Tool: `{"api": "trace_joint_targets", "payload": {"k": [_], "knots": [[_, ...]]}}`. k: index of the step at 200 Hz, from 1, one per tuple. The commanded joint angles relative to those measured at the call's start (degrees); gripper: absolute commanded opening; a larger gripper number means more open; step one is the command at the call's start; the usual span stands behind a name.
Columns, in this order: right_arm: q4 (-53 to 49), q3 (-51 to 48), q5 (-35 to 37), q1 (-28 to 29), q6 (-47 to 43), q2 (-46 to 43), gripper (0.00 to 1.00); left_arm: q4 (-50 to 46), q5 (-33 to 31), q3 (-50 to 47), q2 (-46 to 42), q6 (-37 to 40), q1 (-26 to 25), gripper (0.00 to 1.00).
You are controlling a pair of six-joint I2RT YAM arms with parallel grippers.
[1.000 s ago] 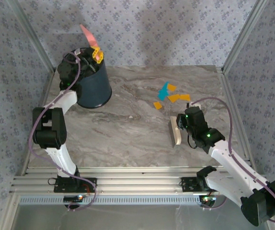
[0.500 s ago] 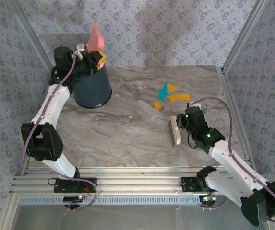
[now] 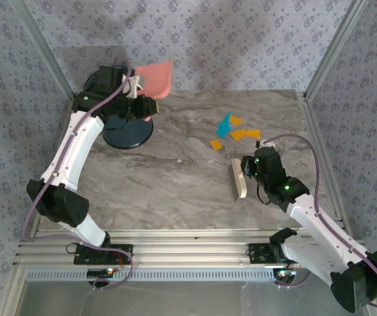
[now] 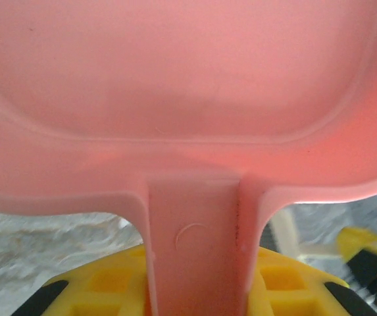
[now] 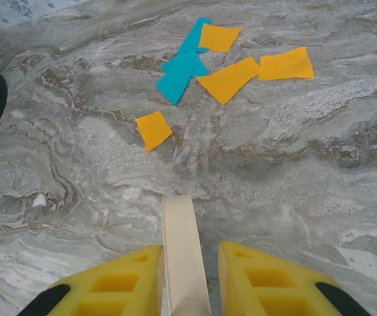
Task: Sweep away the paper scraps from the table
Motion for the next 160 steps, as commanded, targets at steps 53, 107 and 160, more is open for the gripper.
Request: {"api": "trace_joint_targets", "payload": {"k": [53,107,160], "knots": [[2.5,-1.7,-5.8,-4.8,2.3,-2.4,0.00,-15.7,-23.0,-4.0,3.2,15.3,-13.7,0.00],[2.7,-2.9,-10.8,-11.2,2.8,-4.7,0.00,-12.3,-23.9,-14.3,5.3,16.1,-19.5,0.00],[2.8,-3.7,-16.0,-17.8,2.5,-6.3,0.00,-9.4,-21.7,-20.0,9.9,17.7,-22.7,0.00]]}}
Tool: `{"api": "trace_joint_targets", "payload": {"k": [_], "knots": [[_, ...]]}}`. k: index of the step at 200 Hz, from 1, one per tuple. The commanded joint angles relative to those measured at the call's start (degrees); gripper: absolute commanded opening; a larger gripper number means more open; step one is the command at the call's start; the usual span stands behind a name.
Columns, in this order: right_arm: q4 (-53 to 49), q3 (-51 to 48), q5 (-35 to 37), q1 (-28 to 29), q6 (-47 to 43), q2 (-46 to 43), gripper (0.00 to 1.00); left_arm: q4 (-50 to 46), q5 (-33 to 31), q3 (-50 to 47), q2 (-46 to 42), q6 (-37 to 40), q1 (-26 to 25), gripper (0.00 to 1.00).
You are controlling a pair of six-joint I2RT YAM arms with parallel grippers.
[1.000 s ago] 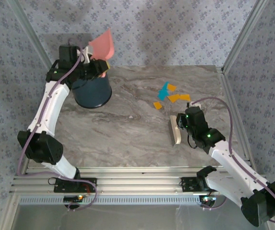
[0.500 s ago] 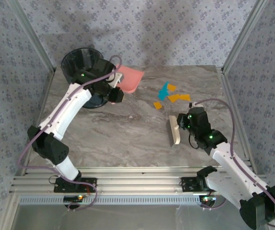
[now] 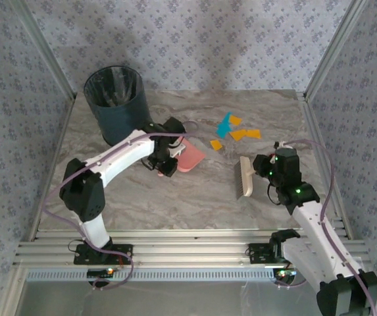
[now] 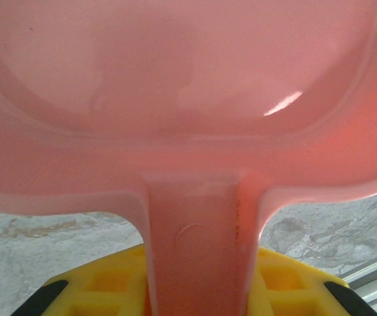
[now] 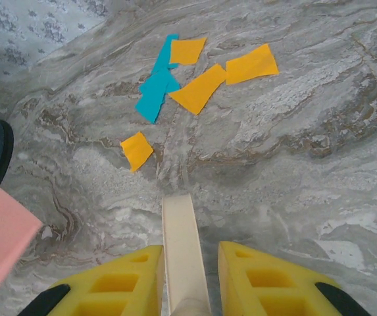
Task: Sweep away the paper scraps from the table
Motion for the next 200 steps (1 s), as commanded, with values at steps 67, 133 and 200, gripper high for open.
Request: {"api": "trace_joint_targets", "payload": {"k": [67,133,200], "knots": [[3.8,-1.0,-9.8,-8.5,1.2,-1.3,0.00,3.3,6.8,-3.1,5.7,2.7,-1.9,0.00],[11.3,0.0,-13.7,-12.0,2.3,3.1,0.00,3.5,8.9,-3.8,9.0,2.9,-2.1,0.00],[22.9,6.9,-16.9,-12.3,4.9,17.2,0.00,2.8,7.6,-5.0,9.6,2.2,-2.2,0.00]]}}
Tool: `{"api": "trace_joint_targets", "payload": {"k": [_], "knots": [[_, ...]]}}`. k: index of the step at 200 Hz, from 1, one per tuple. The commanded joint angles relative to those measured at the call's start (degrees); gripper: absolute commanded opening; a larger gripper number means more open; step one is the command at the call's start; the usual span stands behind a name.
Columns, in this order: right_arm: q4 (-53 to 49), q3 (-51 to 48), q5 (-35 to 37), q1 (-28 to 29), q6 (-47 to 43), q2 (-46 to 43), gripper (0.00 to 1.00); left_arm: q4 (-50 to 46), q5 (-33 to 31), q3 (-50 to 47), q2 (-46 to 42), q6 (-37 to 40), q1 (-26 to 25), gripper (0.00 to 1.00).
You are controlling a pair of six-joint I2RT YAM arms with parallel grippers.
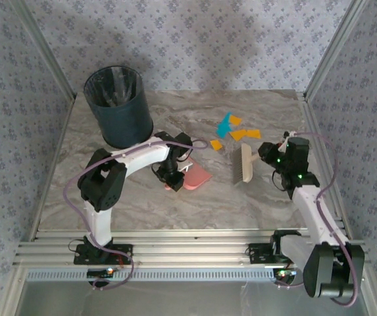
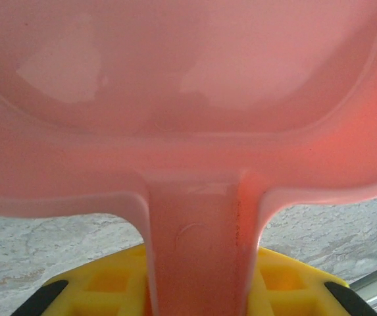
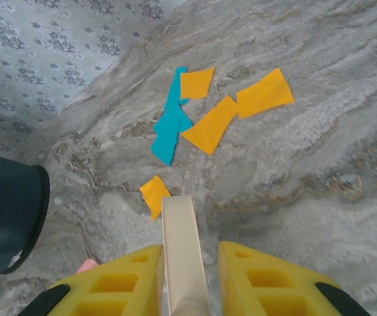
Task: Sweep away the paper scraps from the table
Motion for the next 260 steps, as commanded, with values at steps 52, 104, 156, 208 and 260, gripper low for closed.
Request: {"api": "trace_joint_targets", "payload": {"k": [52,104,156,208,260], "knots": [[15.2,13.6,-1.5,-0.6,5.7,16.9,0.00,-1.0,-0.2,-0.8,0.2,0.0,-0.4,0.00],[19.2,25.5,-0.9,-0.8,10.3,31.8,0.00,-1.0,-0.6,-1.2,0.0,0.1,-0.5,0.00],[17.4,37.2,2.9,-0.3,15.4,43.4,0.00,-1.0,-0.7,-1.5,-0.5,0.4,-0.4,0.00],[13.9,44.5,6.6,1.2,18.6,50.9,0.00,-0.9,-0.7,-1.5,0.2,0.5,-0.5,0.00],[6.8,50.4,10.3,2.3,19.1,56.6,0.00,-0.7,-0.6,-1.8,0.2,0.6,-0.5,0.00]]}}
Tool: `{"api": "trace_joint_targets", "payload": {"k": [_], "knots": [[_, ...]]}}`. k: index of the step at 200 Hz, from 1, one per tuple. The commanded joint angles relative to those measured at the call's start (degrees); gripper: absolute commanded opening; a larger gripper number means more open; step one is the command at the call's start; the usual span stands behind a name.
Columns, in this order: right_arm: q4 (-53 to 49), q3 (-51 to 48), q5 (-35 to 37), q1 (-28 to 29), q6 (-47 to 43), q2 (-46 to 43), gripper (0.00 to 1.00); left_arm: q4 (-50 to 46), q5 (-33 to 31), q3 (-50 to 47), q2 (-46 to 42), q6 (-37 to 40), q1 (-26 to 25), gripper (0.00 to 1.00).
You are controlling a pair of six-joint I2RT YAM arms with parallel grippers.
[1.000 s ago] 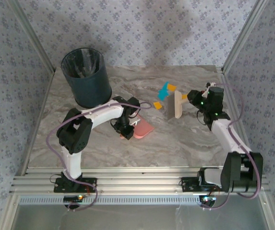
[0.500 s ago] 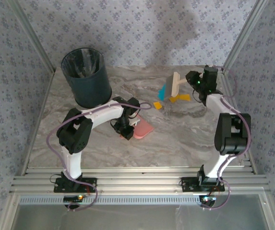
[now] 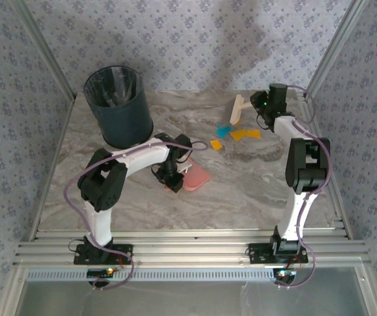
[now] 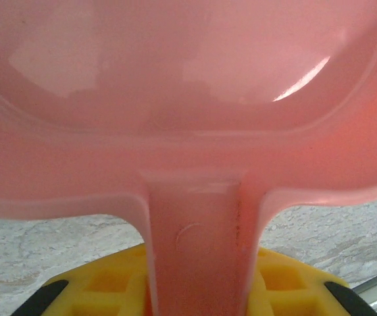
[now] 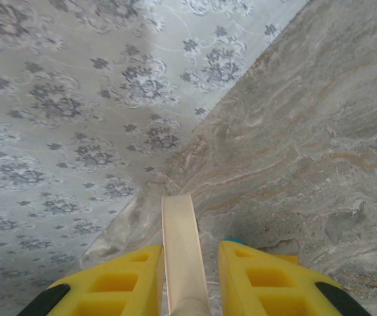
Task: Sweep away the paper scraps from the table
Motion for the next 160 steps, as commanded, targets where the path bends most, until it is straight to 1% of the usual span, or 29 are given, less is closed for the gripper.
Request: {"api": "trace_joint_targets", "payload": {"k": [1,28,59,128,138,160], "knots": [[-4.3,3.5,3.3,0.5,1.5,1.6,0.00,-1.5,-0.5,-0.5,0.2,0.6,-0.5,0.00],[-6.7,2.5,4.7,1.0,1.2,1.5,0.00,-1.4,-0.2,-0.3,0.1,0.6,-0.4,0.00],[-7.3,-2.3,6.8,1.4,0.0,-1.4,0.00,-1.5,-0.2,-0.1,0.3,0.6,-0.5,0.00],[-8.3,-15.3,11.9,3.2,-3.8,-12.6,0.00,-1.7,-0.5,-0.7,0.2,0.7,-0.6,0.00],[-8.1,-18.9,12.8,3.6,-4.3,-14.4,0.00,-1.7,-0.5,-0.8,0.2,0.8,-0.7,0.00],[-9.0,-22.2,14.3,4.3,-5.0,-17.8,0.00,-1.8,-0.5,-0.9,0.4,1.0,-0.9,0.00]]}}
